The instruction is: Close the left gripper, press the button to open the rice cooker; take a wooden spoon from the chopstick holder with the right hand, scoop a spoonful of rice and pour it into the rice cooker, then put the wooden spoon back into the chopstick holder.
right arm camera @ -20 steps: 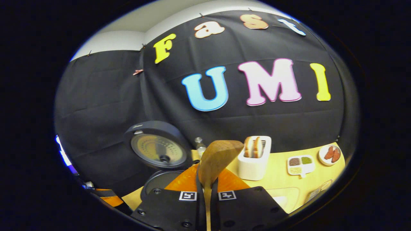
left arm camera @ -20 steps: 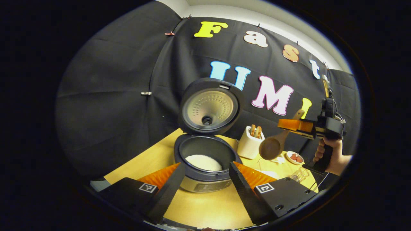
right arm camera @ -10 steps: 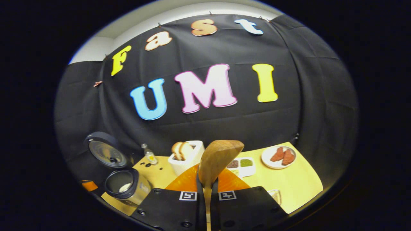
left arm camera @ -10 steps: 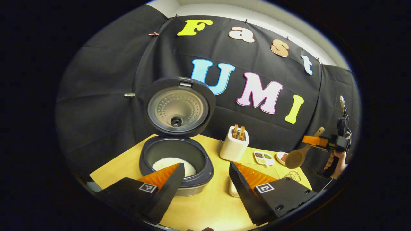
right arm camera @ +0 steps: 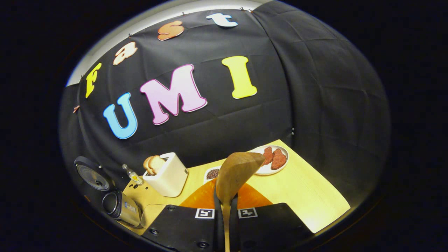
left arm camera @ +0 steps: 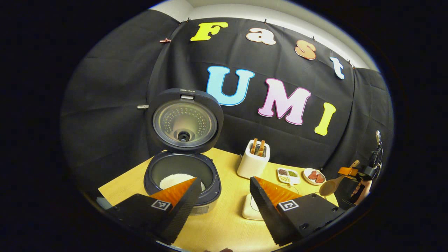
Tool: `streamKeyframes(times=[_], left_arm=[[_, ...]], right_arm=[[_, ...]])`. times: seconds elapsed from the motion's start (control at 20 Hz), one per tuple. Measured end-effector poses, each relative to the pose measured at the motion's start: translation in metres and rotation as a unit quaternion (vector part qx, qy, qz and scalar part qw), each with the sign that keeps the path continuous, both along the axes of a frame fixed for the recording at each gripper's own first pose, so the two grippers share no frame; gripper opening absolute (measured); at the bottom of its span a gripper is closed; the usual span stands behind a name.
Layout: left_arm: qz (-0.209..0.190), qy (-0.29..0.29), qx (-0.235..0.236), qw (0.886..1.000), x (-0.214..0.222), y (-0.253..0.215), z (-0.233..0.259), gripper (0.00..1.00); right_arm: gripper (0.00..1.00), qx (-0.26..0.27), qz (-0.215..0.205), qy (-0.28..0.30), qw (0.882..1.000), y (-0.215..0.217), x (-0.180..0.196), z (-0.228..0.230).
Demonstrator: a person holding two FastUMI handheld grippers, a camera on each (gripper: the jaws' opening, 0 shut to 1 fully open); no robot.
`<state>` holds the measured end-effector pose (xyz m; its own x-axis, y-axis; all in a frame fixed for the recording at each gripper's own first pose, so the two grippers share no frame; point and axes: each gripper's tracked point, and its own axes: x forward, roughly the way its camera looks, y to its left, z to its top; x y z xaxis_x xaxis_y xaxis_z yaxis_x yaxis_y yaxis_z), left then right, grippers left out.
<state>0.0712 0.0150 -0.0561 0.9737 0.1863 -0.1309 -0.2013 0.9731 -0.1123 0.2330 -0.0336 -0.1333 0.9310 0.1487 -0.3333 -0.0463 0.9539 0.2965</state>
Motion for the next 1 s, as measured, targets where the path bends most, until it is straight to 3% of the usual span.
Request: streamKeyframes(times=[0.25,0.7,0.9,1.0], left_arm=[[0.019,0.019,-0.011,1.0,-0.008,-0.016,-0.006,0.96],[0.075,0.018,-0.015,0.997,-0.036,-0.013,-0.002,0.95],[0.086,0.01,-0.013,0.996,-0.041,-0.009,0.006,0.95],[0.084,-0.002,-0.006,0.996,-0.041,-0.007,0.016,0.96]], right_arm=[[0.1,0.008,-0.018,0.033,0.999,-0.02,0.003,-0.041],[0.1,0.023,-0.019,0.091,0.995,-0.012,0.017,-0.104],[0.14,0.032,-0.026,0.105,0.994,-0.014,0.011,-0.114],[0.21,0.035,-0.04,0.104,0.993,-0.02,0.006,-0.11]])
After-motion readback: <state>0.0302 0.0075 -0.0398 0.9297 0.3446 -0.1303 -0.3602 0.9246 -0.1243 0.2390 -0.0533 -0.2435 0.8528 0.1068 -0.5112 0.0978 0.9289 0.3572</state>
